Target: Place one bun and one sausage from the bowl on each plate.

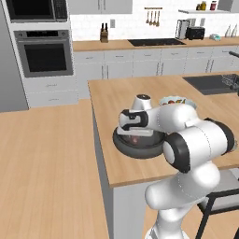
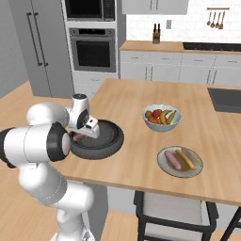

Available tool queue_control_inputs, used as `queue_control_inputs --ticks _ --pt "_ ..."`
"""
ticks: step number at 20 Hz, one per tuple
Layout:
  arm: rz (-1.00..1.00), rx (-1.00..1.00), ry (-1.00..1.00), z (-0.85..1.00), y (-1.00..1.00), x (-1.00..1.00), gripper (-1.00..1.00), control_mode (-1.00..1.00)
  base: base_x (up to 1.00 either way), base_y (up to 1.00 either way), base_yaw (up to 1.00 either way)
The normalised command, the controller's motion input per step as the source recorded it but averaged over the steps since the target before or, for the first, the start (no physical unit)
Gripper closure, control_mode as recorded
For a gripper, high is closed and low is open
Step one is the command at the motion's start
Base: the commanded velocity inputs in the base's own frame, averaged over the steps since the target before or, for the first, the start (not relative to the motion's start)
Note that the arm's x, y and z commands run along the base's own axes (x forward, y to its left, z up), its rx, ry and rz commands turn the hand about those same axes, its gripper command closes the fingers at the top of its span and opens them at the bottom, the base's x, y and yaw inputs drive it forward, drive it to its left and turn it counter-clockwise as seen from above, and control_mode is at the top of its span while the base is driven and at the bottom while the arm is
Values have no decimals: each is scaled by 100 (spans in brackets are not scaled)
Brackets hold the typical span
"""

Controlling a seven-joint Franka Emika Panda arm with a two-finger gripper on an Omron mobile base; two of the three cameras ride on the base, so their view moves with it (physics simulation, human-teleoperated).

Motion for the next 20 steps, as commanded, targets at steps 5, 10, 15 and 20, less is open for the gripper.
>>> queue_control_inputs --ticks 5,10,15,20 --pt "0 0 6 71 0 -11 100 -100 0 0 0" --pt "0 0 -7 83 -1 -62 100 -100 0 0 0" --pt "0 -9 -17 64 -2 -90 100 -100 0 0 0" --pt "0 -11 -19 45 -19 -99 100 -100 0 0 0"
